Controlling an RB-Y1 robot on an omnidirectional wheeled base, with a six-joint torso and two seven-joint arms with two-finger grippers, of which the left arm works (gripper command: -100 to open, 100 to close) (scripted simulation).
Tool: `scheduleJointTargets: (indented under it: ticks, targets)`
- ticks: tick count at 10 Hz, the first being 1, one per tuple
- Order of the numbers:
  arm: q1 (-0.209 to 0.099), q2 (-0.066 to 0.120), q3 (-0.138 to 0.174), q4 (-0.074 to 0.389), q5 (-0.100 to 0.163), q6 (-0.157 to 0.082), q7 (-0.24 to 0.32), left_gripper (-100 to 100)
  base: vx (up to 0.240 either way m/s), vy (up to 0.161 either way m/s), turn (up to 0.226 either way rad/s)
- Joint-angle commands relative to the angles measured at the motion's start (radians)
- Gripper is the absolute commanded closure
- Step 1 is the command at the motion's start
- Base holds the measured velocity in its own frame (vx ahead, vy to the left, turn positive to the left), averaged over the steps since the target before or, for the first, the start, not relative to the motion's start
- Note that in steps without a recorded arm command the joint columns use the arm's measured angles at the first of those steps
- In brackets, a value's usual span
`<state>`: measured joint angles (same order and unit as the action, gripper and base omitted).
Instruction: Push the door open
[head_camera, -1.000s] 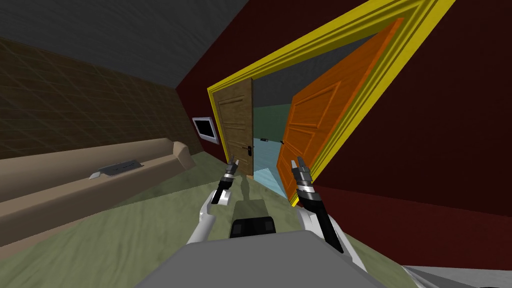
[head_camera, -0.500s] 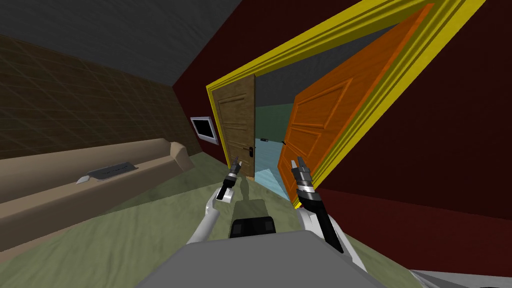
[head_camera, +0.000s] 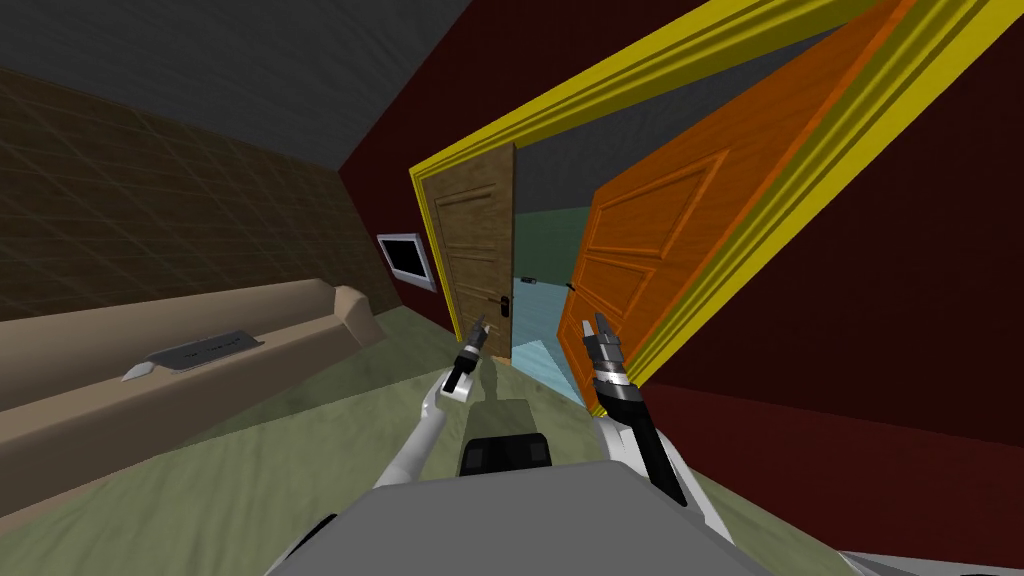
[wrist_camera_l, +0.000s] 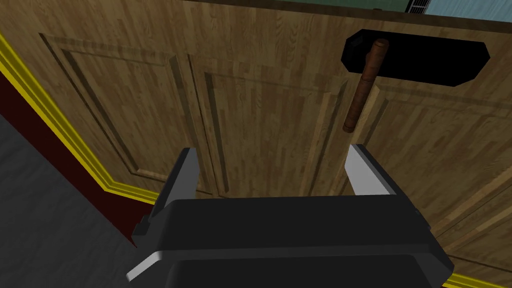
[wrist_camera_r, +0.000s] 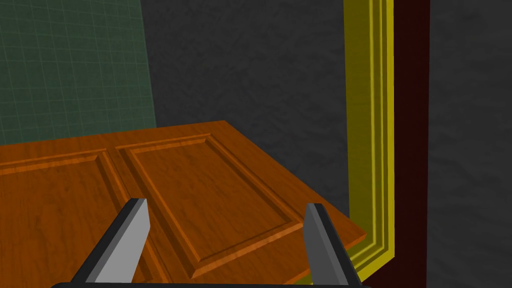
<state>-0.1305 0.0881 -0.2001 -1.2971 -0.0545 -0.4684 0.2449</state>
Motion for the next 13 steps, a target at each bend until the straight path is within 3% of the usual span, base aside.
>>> scheduleJointTargets:
  ticks: [1, 13]
  targets:
    - [-0.029, 0.000, -0.011, 0.042, -0.003, 0.007, 0.005, -100, 0.093, 0.073, -0.017]
    - [-0.206, -0.017, -0.080, 0.344, -0.022, 0.015, 0.027, -100, 0.090, 0.075, -0.021]
